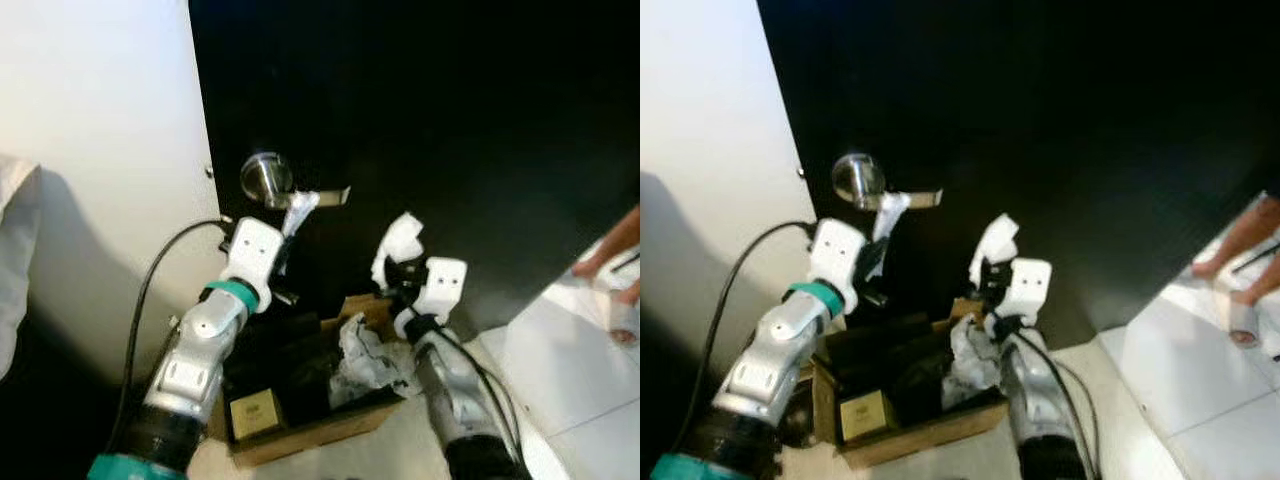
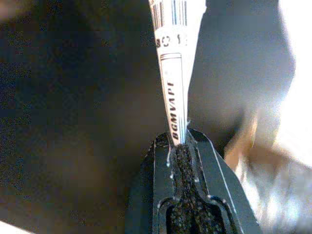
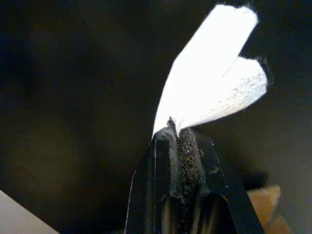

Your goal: Clean up the room

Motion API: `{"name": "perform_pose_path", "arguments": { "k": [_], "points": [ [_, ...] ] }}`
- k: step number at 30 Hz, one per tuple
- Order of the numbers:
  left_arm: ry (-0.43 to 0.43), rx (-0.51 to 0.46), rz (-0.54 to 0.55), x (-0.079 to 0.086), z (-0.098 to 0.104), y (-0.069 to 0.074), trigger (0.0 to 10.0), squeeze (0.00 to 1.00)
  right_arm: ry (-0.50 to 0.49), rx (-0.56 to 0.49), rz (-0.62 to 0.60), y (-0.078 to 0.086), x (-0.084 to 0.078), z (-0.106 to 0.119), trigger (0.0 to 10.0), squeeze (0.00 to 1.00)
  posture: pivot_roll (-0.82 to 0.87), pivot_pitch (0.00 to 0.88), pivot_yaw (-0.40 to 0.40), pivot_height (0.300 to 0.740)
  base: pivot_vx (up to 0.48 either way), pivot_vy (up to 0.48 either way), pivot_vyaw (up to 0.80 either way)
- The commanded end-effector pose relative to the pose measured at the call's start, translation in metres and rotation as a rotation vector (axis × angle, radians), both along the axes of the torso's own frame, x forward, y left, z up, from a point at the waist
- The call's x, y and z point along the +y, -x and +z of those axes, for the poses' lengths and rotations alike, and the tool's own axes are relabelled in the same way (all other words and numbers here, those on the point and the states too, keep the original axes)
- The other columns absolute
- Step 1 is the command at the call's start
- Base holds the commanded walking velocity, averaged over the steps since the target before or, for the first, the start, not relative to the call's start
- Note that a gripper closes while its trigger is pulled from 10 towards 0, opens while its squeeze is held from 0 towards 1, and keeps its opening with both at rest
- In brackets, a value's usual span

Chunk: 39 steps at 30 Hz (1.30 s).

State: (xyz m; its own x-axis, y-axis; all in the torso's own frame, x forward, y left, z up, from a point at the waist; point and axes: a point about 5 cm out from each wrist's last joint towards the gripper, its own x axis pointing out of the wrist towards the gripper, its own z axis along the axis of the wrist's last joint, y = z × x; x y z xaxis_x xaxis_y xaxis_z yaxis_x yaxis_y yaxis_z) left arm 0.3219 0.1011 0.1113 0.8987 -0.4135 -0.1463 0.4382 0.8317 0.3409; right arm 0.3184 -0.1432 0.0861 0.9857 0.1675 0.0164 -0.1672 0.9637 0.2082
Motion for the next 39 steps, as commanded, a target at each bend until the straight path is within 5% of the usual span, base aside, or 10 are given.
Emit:
{"name": "perform_pose_path", "arguments": {
  "k": [1, 3, 8, 19, 20, 27, 30, 34, 35, 39],
  "points": [
    [-0.125, 0.118, -0.059, 0.000, -0.035, 0.013, 10.0, 0.00, 0.029, 0.085, 0.005, 0.010, -0.004, -0.023, 10.0, 0.00, 0.05, 0.000, 0.007, 0.740, 0.000, 0.000, 0.00],
    [-0.200, 0.320, -0.045, 0.009, -0.079, 0.030, 10.0, 0.00, 0.101, 0.235, -0.018, 0.031, -0.021, -0.060, 10.0, 0.00, 0.04, 0.000, 0.004, 0.740, 0.000, 0.000, 0.00],
    [-0.242, 0.411, -0.008, 0.015, -0.106, 0.042, 10.0, 0.00, 0.146, 0.336, -0.058, 0.050, -0.038, -0.084, 10.0, 0.00, 0.03, 0.000, -0.003, 0.740, 0.000, 0.000, 0.00],
    [-0.327, 0.359, 0.174, 0.016, -0.112, 0.029, 10.0, 0.07, 0.145, 0.359, -0.112, 0.056, -0.054, -0.090, 10.0, 0.00, 0.01, 0.016, -0.012, 0.740, 0.000, 0.000, 0.00],
    [-0.356, 0.377, 0.160, 0.019, -0.115, 0.030, 10.0, 1.00, 0.145, 0.350, -0.110, 0.054, -0.052, -0.089, 10.0, 0.00, 0.01, 0.017, -0.012, 0.740, 0.000, 0.000, 0.00],
    [-0.303, 0.445, 0.184, 0.030, -0.126, 0.038, 10.0, 1.00, 0.148, 0.343, -0.106, 0.054, -0.051, -0.089, 10.0, 0.00, 0.00, 0.027, -0.012, 0.740, 0.000, 0.000, 0.00],
    [-0.141, 0.466, 0.250, 0.030, -0.124, 0.037, 10.0, 1.00, 0.153, 0.352, -0.107, 0.056, -0.053, -0.091, 10.0, 0.00, 0.02, 0.037, -0.020, 0.740, 0.000, 0.000, 0.00],
    [-0.081, 0.461, 0.239, 0.023, -0.121, 0.035, 10.0, 1.00, 0.160, 0.359, -0.108, 0.055, -0.055, -0.091, 10.0, 0.00, 0.02, 0.040, -0.022, 0.740, 0.000, 0.000, 0.00],
    [-0.071, 0.448, 0.243, 0.022, -0.119, 0.034, 10.0, 0.02, 0.164, 0.362, -0.111, 0.053, -0.057, -0.090, 10.0, 0.00, 0.02, 0.040, -0.022, 0.740, 0.000, 0.000, 0.00],
    [-0.048, 0.375, 0.309, 0.037, -0.111, 0.026, 10.0, 0.00, 0.167, 0.355, -0.087, 0.041, -0.053, -0.085, 10.0, 0.00, 0.03, 0.055, -0.007, 0.740, 0.000, 0.000, 0.00]
  ]
}}
